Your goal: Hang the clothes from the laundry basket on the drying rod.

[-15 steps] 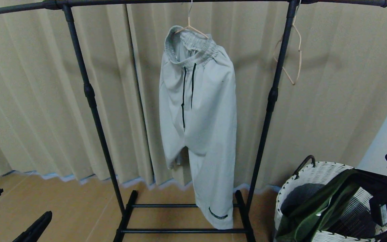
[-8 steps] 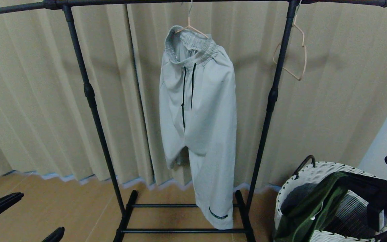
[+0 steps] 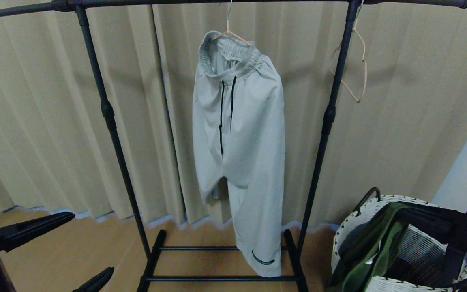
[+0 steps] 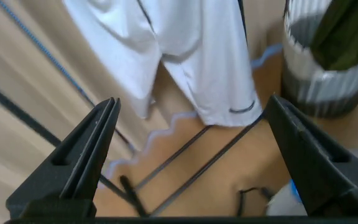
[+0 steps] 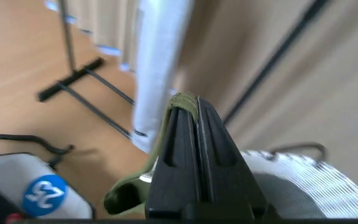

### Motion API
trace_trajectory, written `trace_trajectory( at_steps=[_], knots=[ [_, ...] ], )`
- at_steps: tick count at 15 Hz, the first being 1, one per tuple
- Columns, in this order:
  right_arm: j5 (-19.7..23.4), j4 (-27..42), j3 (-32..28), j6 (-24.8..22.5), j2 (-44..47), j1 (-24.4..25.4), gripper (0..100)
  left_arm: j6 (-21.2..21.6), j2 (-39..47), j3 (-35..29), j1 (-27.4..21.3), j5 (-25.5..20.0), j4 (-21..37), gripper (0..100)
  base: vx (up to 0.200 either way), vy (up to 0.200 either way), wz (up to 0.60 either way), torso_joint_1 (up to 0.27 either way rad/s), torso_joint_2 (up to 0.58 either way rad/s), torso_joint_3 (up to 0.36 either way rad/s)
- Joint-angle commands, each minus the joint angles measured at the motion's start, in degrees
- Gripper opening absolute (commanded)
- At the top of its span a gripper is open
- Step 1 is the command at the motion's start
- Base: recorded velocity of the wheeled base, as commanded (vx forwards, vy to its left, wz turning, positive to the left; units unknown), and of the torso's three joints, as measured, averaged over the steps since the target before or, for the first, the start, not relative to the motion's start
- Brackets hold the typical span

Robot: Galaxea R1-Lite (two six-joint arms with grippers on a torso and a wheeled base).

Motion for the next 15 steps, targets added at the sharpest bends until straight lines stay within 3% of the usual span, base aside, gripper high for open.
trace_trajectory(
  at_steps=[1,3,10,11,14,15],
  knots=[
    [0.06,-0.08,-0.71,1.09,0.94,3.49,0,4.72,7.56,-0.72,-0.56,1.28,-0.14,100,0.0,0.0,0.0,0.0,0.0,0.0],
    [0.06,-0.25,-2.38,2.14,2.44,4.81,0,6.65,10.63,-1.42,-0.64,1.72,-0.58,100,0.0,0.0,0.0,0.0,0.0,0.0],
    [0.06,-0.43,-7.83,6.8,6.04,8.85,0,6.21,13.97,-2.74,-3.28,1.81,-3.22,100,0.0,0.0,0.0,0.0,0.0,0.0],
    [0.14,-0.34,-11.96,9.26,7.01,12.81,0,-0.12,18.1,-8.01,-11.37,1.81,-4.8,100,0.0,0.0,0.0,0.0,0.0,0.0],
    [0.23,-0.43,-14.51,9.97,9.29,14.39,0,-6.8,27.86,-14.17,-20.33,2.77,-6.21,100,0.0,0.0,0.0,0.0,0.0,0.0],
    [0.23,-0.43,-16.09,13.04,9.47,17.47,0,-8.47,31.82,-16.01,-22.97,4.62,-8.32,100,0.0,0.0,0.0,0.0,0.0,0.0]
  ],
)
